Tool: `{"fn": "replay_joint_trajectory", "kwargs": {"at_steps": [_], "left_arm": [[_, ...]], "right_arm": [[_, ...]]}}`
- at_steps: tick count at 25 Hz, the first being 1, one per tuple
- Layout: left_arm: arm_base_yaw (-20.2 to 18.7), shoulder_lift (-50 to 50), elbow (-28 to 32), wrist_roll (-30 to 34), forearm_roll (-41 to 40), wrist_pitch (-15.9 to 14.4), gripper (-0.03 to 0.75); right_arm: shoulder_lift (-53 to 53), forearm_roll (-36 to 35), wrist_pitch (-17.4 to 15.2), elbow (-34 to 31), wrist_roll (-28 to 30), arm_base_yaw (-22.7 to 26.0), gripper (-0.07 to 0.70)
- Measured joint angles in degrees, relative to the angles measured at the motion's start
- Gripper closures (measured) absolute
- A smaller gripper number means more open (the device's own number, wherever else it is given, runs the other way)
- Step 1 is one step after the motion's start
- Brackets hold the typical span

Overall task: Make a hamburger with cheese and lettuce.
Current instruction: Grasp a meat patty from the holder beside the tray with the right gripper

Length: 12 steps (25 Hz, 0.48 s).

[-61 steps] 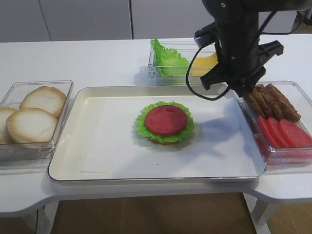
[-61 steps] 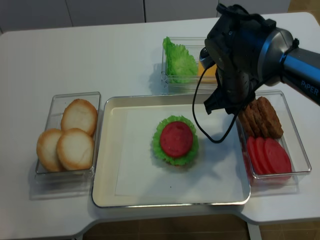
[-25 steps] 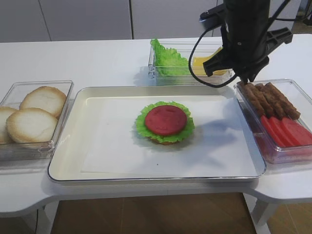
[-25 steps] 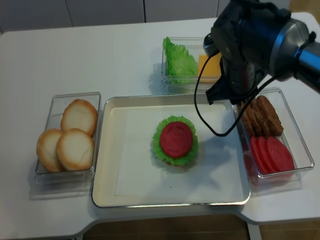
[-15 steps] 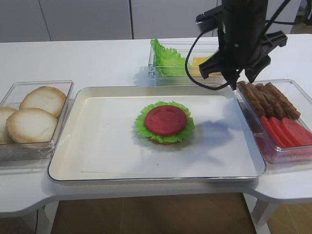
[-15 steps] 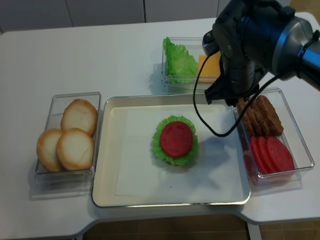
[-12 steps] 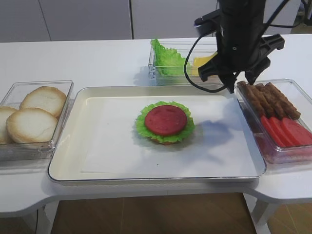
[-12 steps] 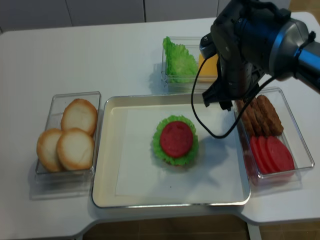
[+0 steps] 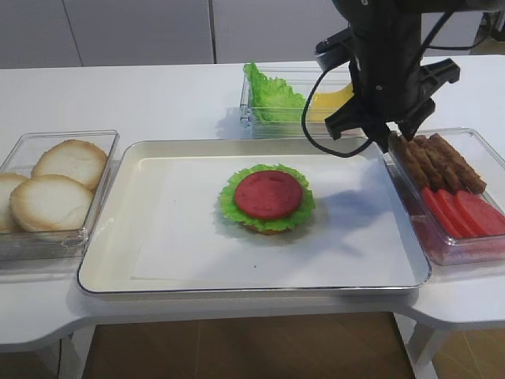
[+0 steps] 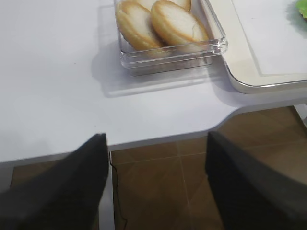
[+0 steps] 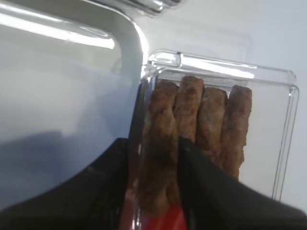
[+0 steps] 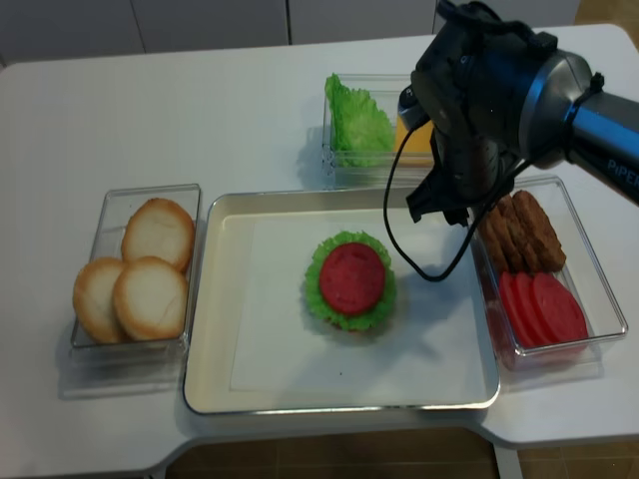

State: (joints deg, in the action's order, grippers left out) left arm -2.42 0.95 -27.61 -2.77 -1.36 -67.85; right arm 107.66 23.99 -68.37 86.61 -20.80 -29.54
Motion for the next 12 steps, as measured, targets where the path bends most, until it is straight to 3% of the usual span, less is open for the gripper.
{"fn": "replay_joint_trajectory", "kwargs": {"at_steps": [8, 12], "left_arm": [[0.0, 0.0, 0.0, 0.0, 0.0, 0.0, 0.249], [0.0, 0.0, 0.0, 0.0, 0.0, 0.0, 0.249]], "right_arm": [[1.2, 1.1, -0.5, 0.0, -0.1, 0.0, 0.384], [1.2, 1.3, -0.6, 0.0, -0.2, 0.0, 0.465]]}}
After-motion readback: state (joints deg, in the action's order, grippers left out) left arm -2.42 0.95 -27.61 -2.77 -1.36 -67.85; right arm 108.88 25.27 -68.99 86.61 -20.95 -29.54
